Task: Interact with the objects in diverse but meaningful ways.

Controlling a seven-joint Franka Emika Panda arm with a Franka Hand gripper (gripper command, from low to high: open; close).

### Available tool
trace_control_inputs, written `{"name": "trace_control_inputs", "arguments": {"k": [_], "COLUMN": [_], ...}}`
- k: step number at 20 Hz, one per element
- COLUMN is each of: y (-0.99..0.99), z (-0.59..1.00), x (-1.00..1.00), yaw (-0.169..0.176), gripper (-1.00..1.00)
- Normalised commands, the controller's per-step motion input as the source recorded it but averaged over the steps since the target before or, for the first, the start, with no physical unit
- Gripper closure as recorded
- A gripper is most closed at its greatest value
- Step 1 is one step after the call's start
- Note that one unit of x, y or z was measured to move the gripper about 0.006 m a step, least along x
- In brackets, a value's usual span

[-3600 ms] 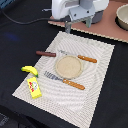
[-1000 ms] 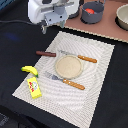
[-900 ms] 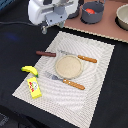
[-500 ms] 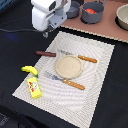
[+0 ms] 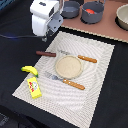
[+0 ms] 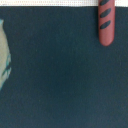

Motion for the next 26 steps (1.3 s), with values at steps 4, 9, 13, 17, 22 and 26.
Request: {"name": "trace_control_inputs", "arguments": {"k": [4,9,13,17,22,26], "y": [-0.40,-0.25,-0.20,-0.19,-0.17,-0.17], "z": [-0.14,-0.31,-0.39,-0.40,-0.39,-0.37], "x": [-0.19,-0.18,-0.22,-0.23,-0.24,-0.25], "yaw": [0.049,0.041,0.040,0.042,0.046,0.044], "gripper": [-1.00,-1.00,-1.00,-1.00,-1.00,-1.00]}}
